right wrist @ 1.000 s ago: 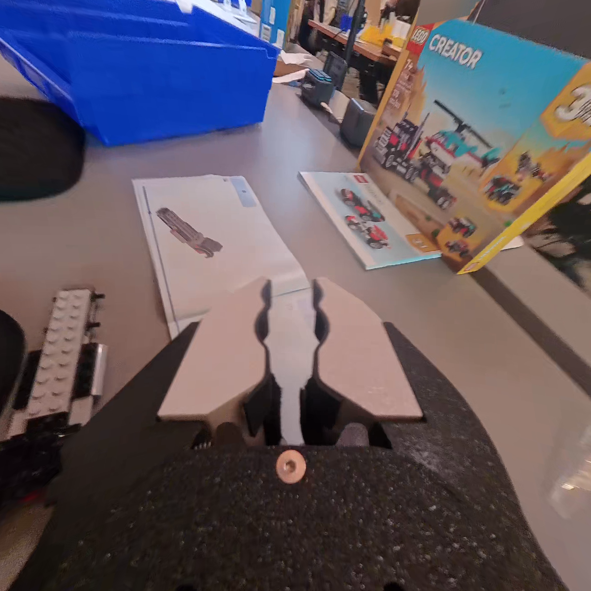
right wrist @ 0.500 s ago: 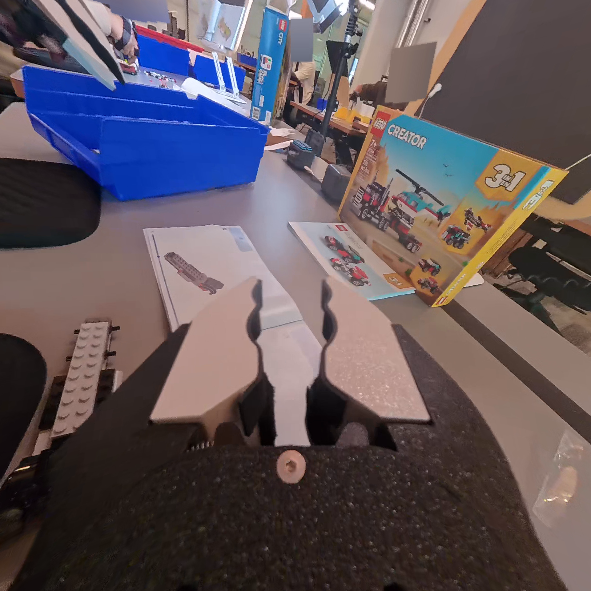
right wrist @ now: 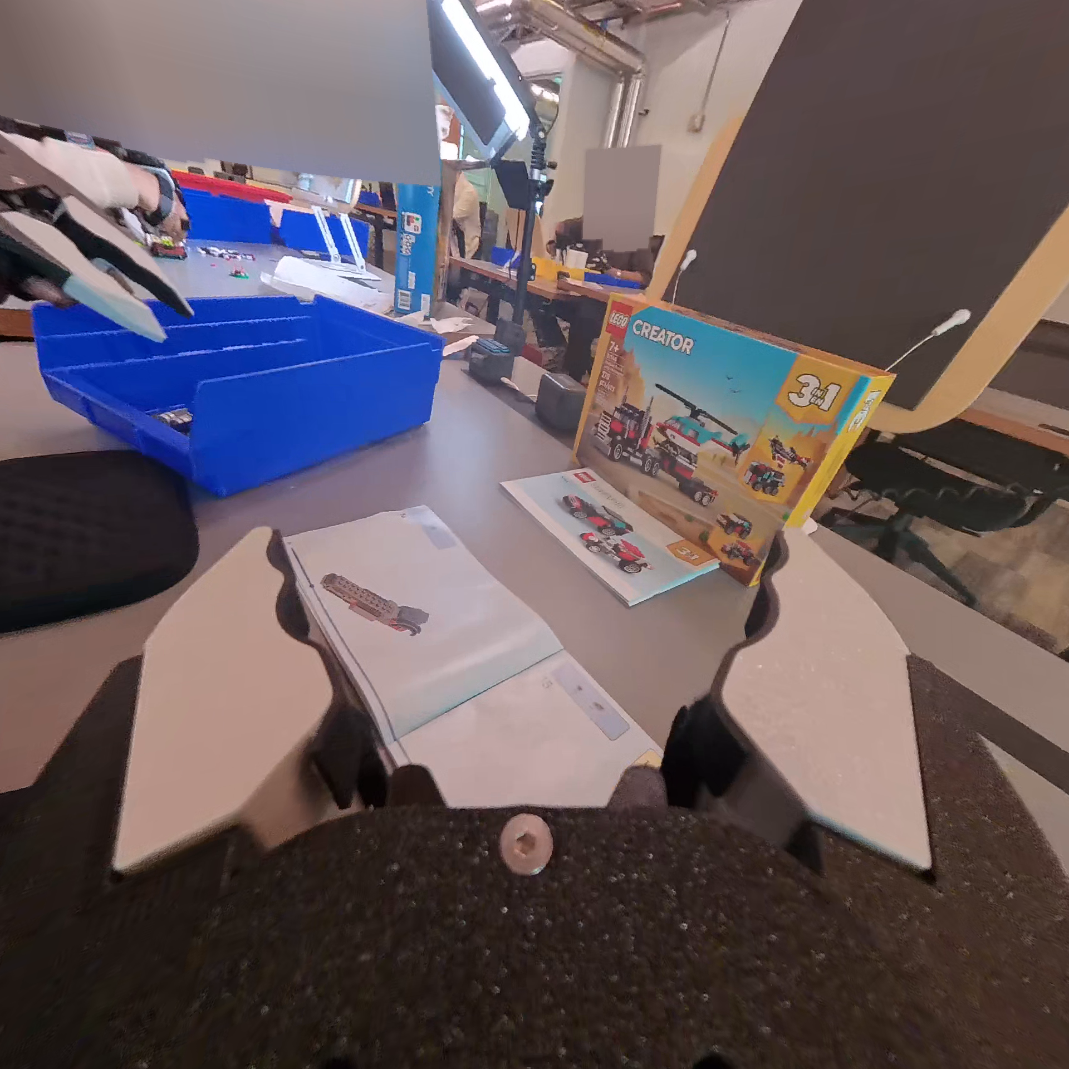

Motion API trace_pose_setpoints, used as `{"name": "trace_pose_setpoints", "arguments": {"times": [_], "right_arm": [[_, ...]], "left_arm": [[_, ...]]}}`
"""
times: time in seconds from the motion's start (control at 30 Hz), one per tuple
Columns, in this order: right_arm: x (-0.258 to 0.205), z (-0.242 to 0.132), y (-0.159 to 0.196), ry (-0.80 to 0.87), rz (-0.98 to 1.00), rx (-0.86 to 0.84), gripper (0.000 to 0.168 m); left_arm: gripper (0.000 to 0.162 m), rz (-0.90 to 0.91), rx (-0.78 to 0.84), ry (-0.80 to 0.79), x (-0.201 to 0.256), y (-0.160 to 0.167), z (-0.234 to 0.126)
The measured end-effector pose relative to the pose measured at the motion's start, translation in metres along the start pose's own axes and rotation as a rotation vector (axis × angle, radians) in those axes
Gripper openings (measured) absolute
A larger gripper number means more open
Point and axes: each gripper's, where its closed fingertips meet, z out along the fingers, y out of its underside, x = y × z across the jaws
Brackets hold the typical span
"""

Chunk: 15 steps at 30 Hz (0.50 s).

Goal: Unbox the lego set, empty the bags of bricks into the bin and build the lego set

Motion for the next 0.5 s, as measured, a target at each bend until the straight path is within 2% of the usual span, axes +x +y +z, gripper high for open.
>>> {"name": "trace_pose_setpoints", "arguments": {"times": [0.1,0.23,0.3,0.5], "right_arm": [[-0.001,-0.003,-0.009,0.024,-0.02,-0.007,0.148],[0.0,-0.011,-0.028,0.054,-0.007,0.015,0.148],[0.0,-0.015,-0.039,0.056,0.003,0.032,0.148],[0.009,-0.028,-0.064,0.125,-0.024,0.04,0.148]], "left_arm": [[0.065,-0.053,0.082,0.054,0.017,-0.001,-0.007],[0.131,-0.099,0.168,0.161,0.045,0.002,-0.016],[0.141,-0.076,0.178,0.166,0.051,0.009,-0.015],[0.143,-0.086,0.205,0.175,0.049,0.024,-0.009]]}}
